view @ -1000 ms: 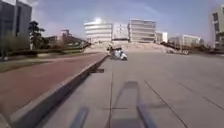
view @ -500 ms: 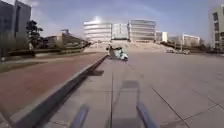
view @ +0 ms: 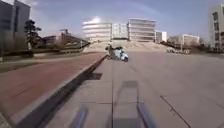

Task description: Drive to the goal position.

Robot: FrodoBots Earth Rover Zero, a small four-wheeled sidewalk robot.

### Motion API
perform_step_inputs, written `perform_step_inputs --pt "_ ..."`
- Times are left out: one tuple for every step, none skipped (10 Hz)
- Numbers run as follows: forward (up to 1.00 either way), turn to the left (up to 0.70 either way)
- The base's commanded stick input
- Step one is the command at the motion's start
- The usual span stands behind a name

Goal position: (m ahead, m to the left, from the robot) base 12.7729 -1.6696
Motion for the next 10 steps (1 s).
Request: perform_step_inputs --pt "0.7 -0.14" --pt "0.7 -0.14" --pt "0.7 -0.14" --pt "0.7 -0.14" --pt "0.7 -0.14" --pt "0.7 -0.14" --pt "0.7 -0.14" --pt "0.7 -0.14" --pt "0.7 -0.14" --pt "0.7 -0.14"
